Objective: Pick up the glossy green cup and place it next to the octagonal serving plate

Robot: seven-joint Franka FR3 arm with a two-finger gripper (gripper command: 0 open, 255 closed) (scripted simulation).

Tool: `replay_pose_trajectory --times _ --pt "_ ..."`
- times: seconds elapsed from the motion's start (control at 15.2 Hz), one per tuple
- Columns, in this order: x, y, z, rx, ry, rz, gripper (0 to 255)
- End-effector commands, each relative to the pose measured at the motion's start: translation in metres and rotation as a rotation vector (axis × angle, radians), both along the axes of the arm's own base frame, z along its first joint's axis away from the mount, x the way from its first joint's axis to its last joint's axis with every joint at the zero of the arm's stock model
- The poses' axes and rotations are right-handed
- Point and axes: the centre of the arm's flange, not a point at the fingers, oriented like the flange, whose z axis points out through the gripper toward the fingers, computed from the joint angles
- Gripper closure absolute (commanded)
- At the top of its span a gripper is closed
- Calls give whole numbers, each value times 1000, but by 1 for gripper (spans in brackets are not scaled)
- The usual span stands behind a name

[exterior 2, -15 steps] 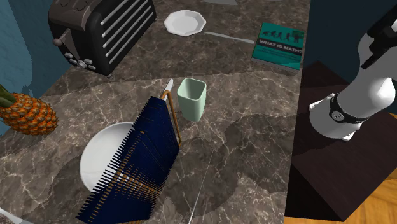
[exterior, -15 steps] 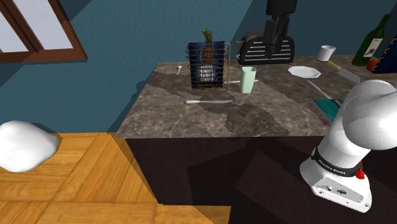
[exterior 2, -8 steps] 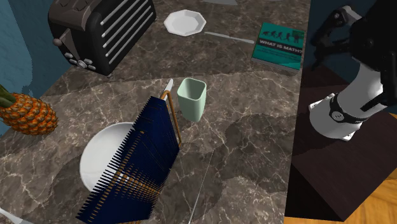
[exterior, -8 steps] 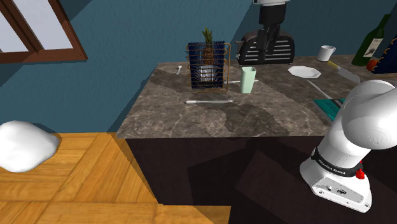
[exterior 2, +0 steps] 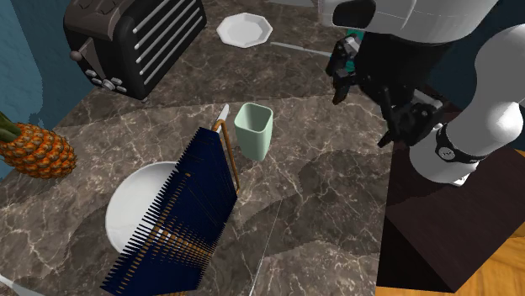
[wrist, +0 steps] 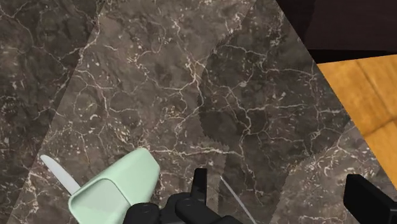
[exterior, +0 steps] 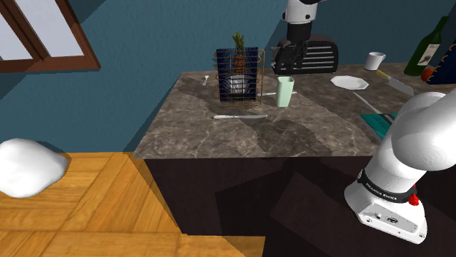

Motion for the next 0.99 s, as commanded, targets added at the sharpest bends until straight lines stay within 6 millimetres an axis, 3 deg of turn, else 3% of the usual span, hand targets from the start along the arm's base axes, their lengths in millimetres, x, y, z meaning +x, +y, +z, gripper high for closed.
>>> replay_pose_trajectory --times 0.0,0.73,0.92 --pt "14 -19 -12 -4 -3 0 0" --pt "90 -118 -81 -20 -12 -1 0" --pt "94 -124 -96 -21 -12 -1 0"
